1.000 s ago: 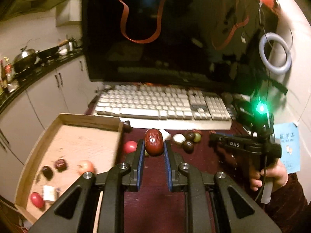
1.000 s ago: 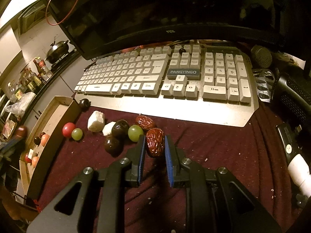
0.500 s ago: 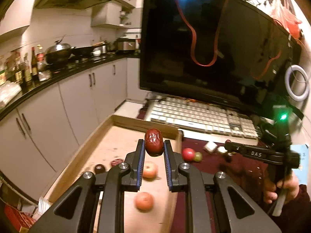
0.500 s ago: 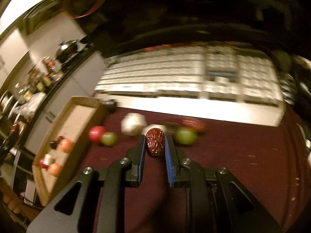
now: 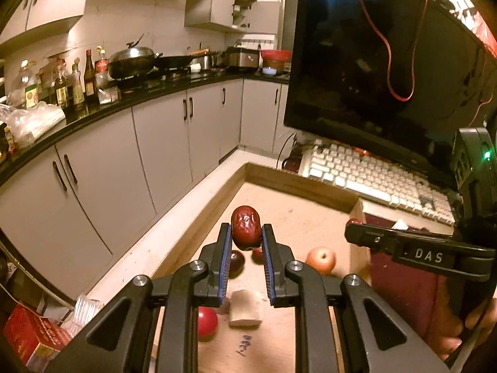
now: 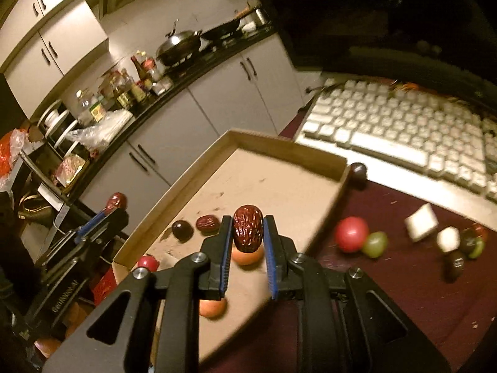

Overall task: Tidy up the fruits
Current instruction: 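Carry both red dates into the tray and open both grippers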

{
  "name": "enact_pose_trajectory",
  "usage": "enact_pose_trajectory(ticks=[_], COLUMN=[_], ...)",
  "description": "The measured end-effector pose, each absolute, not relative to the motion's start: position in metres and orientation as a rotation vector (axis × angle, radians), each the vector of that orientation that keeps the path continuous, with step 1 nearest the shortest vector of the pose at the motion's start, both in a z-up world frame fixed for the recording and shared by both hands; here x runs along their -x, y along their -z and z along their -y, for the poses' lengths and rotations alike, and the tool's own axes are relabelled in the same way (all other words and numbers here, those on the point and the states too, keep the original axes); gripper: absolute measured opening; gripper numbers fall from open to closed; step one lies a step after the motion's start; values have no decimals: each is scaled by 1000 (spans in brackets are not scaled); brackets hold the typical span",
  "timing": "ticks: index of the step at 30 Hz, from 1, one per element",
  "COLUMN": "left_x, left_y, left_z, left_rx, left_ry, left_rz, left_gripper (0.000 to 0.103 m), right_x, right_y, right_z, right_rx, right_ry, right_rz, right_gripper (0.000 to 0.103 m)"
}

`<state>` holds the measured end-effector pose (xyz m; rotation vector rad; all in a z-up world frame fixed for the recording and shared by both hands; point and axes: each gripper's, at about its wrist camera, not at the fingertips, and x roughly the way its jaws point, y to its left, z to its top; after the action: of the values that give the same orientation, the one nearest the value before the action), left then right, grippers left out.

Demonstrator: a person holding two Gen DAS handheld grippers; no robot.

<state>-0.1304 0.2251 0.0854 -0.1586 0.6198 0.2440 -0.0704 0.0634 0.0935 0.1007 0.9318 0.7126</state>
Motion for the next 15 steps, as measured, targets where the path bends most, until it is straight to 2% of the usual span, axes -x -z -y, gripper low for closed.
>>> enact_pose_trajectory(ticks=[15], left_x=[107], left_y=[-58], left_z=[-242], left_rx=[172], left_ry=[-278], left_rz=[-754], left_gripper=[18], right_x=[54], right_y=[-62], right_z=[-95], right_rx=[-77], right_ry=[-620], right_rz=[-1027], right_gripper=[21])
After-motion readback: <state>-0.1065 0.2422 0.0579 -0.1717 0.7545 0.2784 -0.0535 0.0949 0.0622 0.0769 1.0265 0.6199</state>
